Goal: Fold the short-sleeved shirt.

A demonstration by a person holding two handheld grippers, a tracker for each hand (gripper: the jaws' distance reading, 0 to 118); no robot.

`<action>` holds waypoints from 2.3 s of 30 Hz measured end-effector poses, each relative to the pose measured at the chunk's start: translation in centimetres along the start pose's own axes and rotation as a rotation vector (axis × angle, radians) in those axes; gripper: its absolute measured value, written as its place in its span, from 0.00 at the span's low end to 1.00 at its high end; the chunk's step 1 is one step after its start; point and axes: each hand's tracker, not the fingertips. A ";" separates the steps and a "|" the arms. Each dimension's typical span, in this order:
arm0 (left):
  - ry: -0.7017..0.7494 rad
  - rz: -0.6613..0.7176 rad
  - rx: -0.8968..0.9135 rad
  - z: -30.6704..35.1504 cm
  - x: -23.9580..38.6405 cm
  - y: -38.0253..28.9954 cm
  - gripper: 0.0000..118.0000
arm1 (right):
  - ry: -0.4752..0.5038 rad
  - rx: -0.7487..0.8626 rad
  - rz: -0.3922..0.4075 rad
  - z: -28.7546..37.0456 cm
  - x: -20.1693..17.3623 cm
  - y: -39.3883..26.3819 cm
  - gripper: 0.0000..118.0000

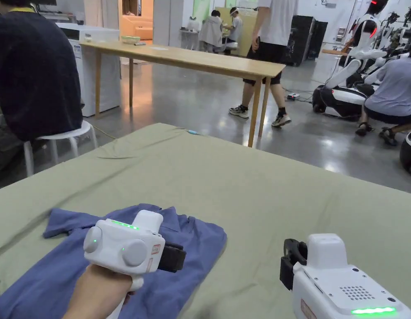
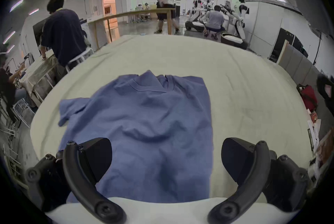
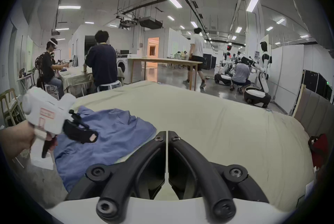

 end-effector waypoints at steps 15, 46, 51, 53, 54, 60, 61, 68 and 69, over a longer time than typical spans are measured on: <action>0.070 -0.015 -0.060 -5.7 0.4 0.2 0.05 | -0.042 -0.136 -0.096 -4.4 3.0 -4.2 0.02; -0.587 -0.571 -0.046 -3.8 54.9 -1.0 0.05 | -0.574 -0.058 -0.359 21.4 29.8 -12.6 0.02; -0.534 -0.532 -0.071 -5.7 56.3 -3.6 0.16 | -0.572 -0.081 -0.376 21.4 31.5 -14.3 0.02; -0.549 -0.510 -0.013 -4.0 55.3 -3.2 0.86 | -0.560 -0.082 -0.379 21.4 31.5 -14.4 0.02; -0.554 -0.511 0.002 -3.1 55.0 -3.1 0.99 | -0.557 -0.080 -0.377 21.3 31.3 -14.3 0.02; -0.571 -0.437 0.313 8.0 46.2 -1.4 0.99 | -0.503 -0.040 -0.342 21.4 28.4 -12.5 0.02; -0.562 -0.429 0.346 9.6 44.1 -1.3 0.99 | -0.492 -0.029 -0.331 21.4 27.7 -12.1 0.02; -0.347 -0.380 0.385 13.7 30.9 -3.6 0.70 | -0.391 0.015 -0.322 20.0 22.1 -10.0 0.02; -0.322 -0.360 0.370 13.6 29.2 -3.8 0.25 | -0.381 0.017 -0.323 19.6 21.4 -9.8 0.02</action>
